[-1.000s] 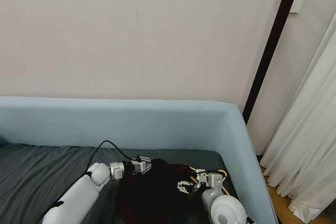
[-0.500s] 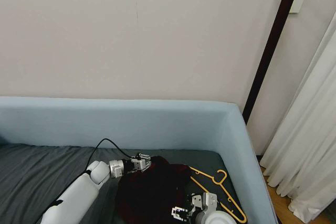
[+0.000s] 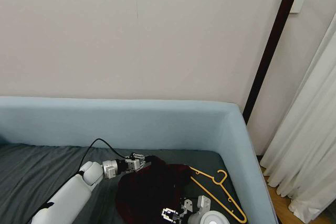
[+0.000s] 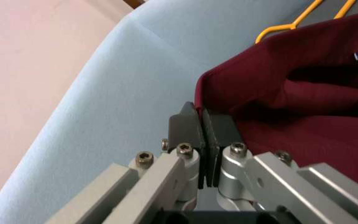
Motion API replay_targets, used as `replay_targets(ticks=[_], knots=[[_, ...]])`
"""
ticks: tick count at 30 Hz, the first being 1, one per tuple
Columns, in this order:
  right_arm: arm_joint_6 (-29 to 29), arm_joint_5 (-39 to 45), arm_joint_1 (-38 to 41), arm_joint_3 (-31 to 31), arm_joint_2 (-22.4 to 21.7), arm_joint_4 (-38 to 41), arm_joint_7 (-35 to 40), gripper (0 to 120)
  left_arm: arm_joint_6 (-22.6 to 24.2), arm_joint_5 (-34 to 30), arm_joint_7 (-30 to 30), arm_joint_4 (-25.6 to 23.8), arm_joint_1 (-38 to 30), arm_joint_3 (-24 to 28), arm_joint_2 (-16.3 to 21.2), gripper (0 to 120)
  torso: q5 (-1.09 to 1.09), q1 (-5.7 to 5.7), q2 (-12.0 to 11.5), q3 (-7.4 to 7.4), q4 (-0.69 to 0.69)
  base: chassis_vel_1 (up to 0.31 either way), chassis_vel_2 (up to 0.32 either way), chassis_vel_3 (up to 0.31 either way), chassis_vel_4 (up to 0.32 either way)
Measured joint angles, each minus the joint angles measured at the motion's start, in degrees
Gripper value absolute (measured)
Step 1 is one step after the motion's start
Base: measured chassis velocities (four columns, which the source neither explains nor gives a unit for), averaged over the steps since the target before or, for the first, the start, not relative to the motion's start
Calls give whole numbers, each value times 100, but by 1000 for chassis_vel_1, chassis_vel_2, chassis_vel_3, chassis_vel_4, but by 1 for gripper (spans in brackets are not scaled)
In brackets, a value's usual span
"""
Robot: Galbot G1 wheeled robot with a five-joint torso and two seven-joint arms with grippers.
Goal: Pick up the clothes from the sofa and hang them on the clothes hanger.
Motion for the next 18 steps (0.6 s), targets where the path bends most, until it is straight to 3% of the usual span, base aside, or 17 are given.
replay_targets(ticks=[6,18], knots=[[-67,-241,-51,-66,123,-101,-205,99,-2,-19,-1,5,-22,43,68,0,1,0,0,0,0,0,0,0,0],[-13,-491,1,-124,288,-270,-315,55,-4,-48,-9,121,-163,145,35,0,1,0,0,0,0,0,0,0,0]])
